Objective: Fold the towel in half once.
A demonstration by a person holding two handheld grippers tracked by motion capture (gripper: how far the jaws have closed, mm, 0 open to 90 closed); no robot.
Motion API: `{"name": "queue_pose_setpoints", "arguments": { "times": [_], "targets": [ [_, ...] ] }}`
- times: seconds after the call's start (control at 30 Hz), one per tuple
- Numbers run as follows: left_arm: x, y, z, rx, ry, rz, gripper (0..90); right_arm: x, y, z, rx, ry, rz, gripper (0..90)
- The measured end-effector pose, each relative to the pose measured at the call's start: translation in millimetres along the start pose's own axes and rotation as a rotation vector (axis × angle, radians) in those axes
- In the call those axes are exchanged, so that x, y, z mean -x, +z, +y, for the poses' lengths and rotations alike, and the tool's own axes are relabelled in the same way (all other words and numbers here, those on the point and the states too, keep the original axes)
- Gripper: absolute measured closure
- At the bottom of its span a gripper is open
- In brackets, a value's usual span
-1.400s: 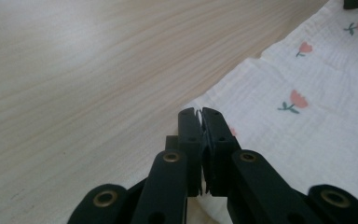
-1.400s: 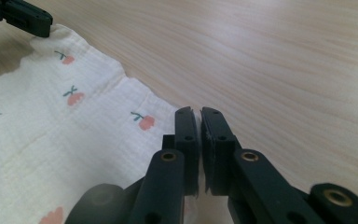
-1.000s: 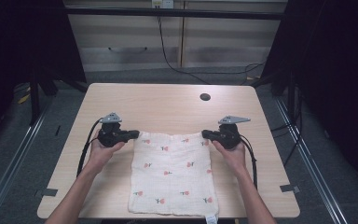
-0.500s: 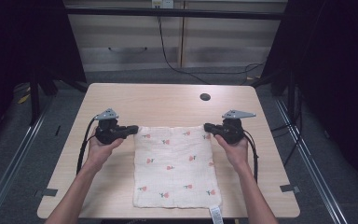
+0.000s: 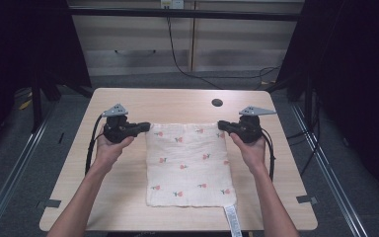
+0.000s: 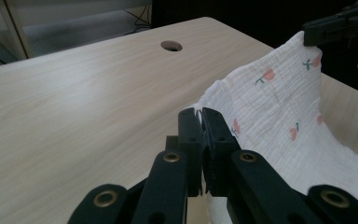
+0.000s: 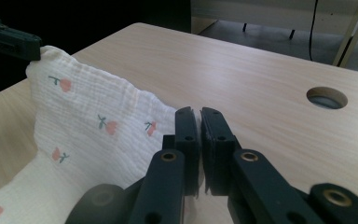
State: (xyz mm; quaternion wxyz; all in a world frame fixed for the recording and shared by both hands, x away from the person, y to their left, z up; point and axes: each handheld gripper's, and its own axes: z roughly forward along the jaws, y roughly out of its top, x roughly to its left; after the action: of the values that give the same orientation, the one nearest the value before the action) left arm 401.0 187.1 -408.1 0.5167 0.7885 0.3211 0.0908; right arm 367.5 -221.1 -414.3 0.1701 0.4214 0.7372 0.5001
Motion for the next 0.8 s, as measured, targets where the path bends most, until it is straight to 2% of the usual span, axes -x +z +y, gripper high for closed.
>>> {"name": "queue_pose_setpoints", "arguments": {
  "times": [0.17, 0.27, 0.33, 0.43, 0.53, 0.63, 0.73, 0.8],
  "targets": [
    [-1.3, -9.6, 23.7, 0.027, 0.03, 0.021, 87.4, -1.3, -2.4, 17.7, 0.034, -0.008, 0.003, 86.2],
    [1.2, -17.3, 31.4, 0.069, 0.041, 0.017, 87.4, -2.7, -8.2, 25.5, 0.062, -0.003, 0.019, 86.2],
    [4.4, -17.4, 29.5, 0.068, 0.05, 0.009, 87.4, -2.8, -10.8, 24.6, 0.063, -0.007, 0.036, 86.2],
    [10.0, -13.0, 20.2, 0.046, 0.071, -0.008, 87.4, -5.1, -12.1, 17.2, 0.034, -0.026, 0.038, 86.1],
    [10.3, -8.7, 8.5, 0.028, 0.065, -0.016, 87.4, -5.9, -13.5, 6.3, 0.014, -0.023, 0.046, 86.2],
    [11.7, -10.5, -0.7, 0.031, 0.052, -0.015, 87.4, -3.9, -17.3, -3.0, 0.004, -0.021, 0.051, 86.1],
    [21.3, -17.1, -3.3, 0.041, 0.092, -0.027, 87.4, -3.4, -24.3, -9.7, 0.004, -0.014, 0.059, 86.0],
    [25.3, -21.2, -4.7, 0.037, 0.102, -0.033, 87.4, -4.5, -29.8, -13.9, 0.011, -0.009, 0.066, 85.9]
  ]
}}
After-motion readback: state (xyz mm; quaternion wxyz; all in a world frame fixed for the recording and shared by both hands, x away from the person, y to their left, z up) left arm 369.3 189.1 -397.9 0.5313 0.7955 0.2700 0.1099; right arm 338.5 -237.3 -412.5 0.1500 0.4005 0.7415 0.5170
